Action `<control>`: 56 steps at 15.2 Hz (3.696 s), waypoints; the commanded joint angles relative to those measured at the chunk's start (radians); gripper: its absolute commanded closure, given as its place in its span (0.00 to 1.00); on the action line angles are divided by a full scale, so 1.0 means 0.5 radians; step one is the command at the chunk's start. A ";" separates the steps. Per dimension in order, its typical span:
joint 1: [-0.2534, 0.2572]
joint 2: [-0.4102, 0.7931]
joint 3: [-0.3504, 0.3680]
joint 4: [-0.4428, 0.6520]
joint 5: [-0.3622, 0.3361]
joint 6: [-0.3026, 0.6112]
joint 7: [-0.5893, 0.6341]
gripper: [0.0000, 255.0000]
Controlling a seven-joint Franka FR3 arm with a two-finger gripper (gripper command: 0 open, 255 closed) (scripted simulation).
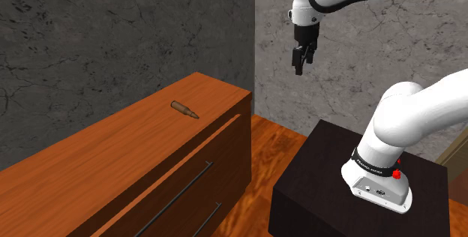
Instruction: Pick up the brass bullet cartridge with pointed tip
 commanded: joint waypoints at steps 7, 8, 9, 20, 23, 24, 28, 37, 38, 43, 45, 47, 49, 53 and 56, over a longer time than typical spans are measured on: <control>0.073 0.330 0.177 0.140 0.119 0.218 0.206 0.00; 0.083 0.389 0.205 0.171 0.132 0.251 0.240 0.00; 0.092 0.449 0.233 0.205 0.143 0.282 0.273 0.00; 0.167 1.161 0.513 0.725 0.120 0.531 0.652 0.00; 0.194 1.372 0.574 0.916 0.065 0.558 0.761 0.00; 0.206 1.444 0.591 0.985 0.042 0.563 0.798 0.00; 0.270 1.741 0.645 1.289 -0.063 0.556 0.939 0.00; 0.501 2.393 0.665 2.095 -0.297 0.404 1.157 0.00; 0.499 2.395 0.664 2.071 -0.299 0.429 1.159 0.00; 0.493 2.414 0.657 1.963 -0.310 0.553 1.174 0.00; 0.491 2.421 0.655 1.932 -0.315 0.591 1.179 0.00; 0.491 2.424 0.654 1.935 -0.316 0.591 1.177 1.00; 0.491 2.421 0.655 1.931 -0.315 0.592 1.178 1.00; 0.491 2.421 0.655 1.931 -0.315 0.592 1.178 1.00; 0.492 2.422 0.655 1.933 -0.315 0.591 1.179 1.00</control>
